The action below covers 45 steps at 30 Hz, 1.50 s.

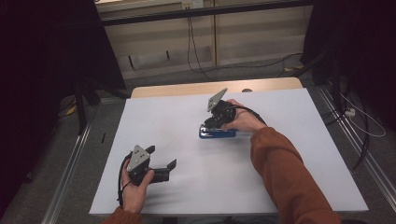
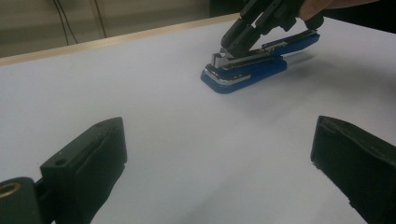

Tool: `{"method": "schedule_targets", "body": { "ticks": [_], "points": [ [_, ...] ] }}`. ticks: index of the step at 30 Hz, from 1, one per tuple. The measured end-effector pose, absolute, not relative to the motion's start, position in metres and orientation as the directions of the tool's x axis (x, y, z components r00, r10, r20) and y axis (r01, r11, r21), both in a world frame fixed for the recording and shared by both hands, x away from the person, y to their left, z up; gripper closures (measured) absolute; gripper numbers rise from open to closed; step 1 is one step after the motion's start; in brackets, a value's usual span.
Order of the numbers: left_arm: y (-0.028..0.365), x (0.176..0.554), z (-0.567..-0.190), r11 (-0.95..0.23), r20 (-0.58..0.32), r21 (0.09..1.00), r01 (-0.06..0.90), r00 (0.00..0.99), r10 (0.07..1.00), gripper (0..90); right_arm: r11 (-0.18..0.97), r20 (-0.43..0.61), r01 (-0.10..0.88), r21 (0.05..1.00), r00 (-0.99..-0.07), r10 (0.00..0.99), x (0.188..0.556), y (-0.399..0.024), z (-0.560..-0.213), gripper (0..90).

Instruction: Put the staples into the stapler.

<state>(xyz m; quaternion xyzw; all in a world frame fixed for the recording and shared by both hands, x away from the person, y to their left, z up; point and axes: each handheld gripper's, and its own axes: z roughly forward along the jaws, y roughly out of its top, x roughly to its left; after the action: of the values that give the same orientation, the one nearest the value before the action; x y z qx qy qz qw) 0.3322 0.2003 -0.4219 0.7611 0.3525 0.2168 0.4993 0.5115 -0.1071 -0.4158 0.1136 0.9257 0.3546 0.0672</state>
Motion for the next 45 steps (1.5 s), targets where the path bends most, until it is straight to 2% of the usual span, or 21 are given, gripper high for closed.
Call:
{"method": "schedule_targets", "body": {
  "ticks": [23, 35, 37, 39, 41, 45],
  "points": [
    [0.2005, 0.3323, -0.422, -0.258, -0.021, 0.911, 0.322, 0.66, 0.751, 3.6, 0.726, -0.049, 0.169, 0.667, -0.962, 0.269, 0.5118, -0.1016, -0.4188, 77.1],
    [0.2006, 0.3322, -0.4221, -0.255, -0.022, 0.912, 0.322, 0.658, 0.753, 3.6, 0.705, -0.026, 0.204, 0.679, -0.953, 0.301, 0.511, -0.1003, -0.4197, 62.9],
    [0.2006, 0.3322, -0.4221, -0.254, -0.023, 0.912, 0.323, 0.657, 0.753, 3.6, 0.693, -0.013, 0.229, 0.684, -0.945, 0.326, 0.512, -0.1016, -0.4195, 55.7],
    [0.2007, 0.3323, -0.4221, -0.257, -0.021, 0.911, 0.323, 0.658, 0.753, 3.6, 0.68, -0.005, 0.254, 0.688, -0.935, 0.354, 0.5125, -0.103, -0.4193, 52.5],
    [0.2007, 0.3323, -0.422, -0.259, -0.02, 0.91, 0.323, 0.659, 0.752, 3.6, 0.668, 0.004, 0.277, 0.691, -0.925, 0.379, 0.5129, -0.104, -0.4193, 44.6],
    [0.2007, 0.3323, -0.4221, -0.259, -0.02, 0.91, 0.324, 0.658, 0.753, 3.6, 0.641, 0.023, 0.308, 0.703, -0.911, 0.413, 0.5124, -0.1074, -0.4186, 37.8]
  ]
}}
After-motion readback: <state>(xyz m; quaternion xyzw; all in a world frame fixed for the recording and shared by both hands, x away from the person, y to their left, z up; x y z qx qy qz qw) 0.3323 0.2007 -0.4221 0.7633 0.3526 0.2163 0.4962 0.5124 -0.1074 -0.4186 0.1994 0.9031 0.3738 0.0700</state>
